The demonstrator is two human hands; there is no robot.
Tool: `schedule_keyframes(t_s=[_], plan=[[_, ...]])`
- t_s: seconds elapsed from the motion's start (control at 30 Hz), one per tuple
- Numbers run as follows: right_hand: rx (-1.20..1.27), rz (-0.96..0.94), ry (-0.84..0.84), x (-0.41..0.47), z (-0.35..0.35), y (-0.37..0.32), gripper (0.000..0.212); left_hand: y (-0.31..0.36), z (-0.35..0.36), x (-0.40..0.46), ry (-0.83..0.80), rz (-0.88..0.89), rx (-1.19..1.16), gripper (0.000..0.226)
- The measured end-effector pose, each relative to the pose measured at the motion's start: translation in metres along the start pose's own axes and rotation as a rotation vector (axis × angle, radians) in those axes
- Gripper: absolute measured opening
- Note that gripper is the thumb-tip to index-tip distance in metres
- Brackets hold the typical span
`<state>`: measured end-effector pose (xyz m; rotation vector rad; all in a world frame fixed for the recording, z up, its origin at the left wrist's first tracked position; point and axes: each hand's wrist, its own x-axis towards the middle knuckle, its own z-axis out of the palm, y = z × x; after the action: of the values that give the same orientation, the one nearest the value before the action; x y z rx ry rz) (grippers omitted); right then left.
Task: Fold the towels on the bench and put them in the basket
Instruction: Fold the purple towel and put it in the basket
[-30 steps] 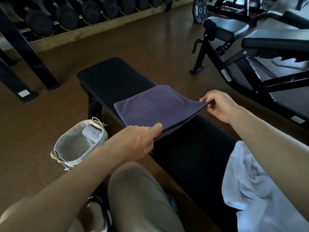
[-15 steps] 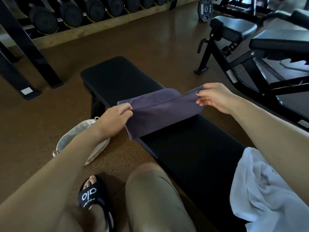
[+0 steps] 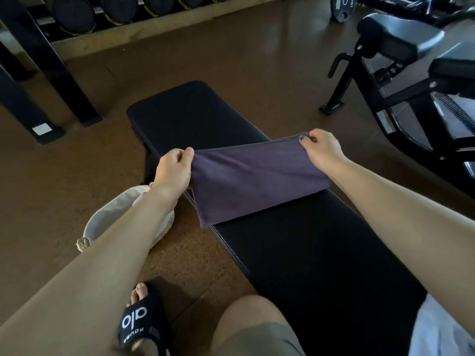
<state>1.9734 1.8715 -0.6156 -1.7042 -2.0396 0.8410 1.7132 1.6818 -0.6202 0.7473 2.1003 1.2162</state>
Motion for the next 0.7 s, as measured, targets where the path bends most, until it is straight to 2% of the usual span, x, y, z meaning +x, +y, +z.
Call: schedule_keyframes(t_s=[0.13, 0.27, 0.43, 0.6, 0.7], plan=[[-0.060, 0.028, -0.053, 0.009, 0.015, 0.003, 0.035, -0.008, 0.006, 0.012, 0.062, -0.023, 0.077, 0.034], [-0.030, 0.070, -0.094, 0.013, 0.014, 0.007, 0.027, -0.008, 0.007, 0.012, 0.057, -0.035, 0.113, 0.033], [-0.015, 0.129, -0.221, 0.010, 0.008, 0.009, 0.036, -0.009, 0.009, 0.007, 0.083, 0.090, 0.345, 0.016], [0.038, 0.237, -0.332, 0.004, 0.004, 0.011, 0.059, -0.007, 0.005, 0.001, 0.081, 0.003, 0.332, 0.028], [0.008, 0.241, -0.307, -0.001, 0.001, 0.016, 0.061, -0.006, 0.000, -0.008, 0.014, -0.051, 0.351, 0.038]])
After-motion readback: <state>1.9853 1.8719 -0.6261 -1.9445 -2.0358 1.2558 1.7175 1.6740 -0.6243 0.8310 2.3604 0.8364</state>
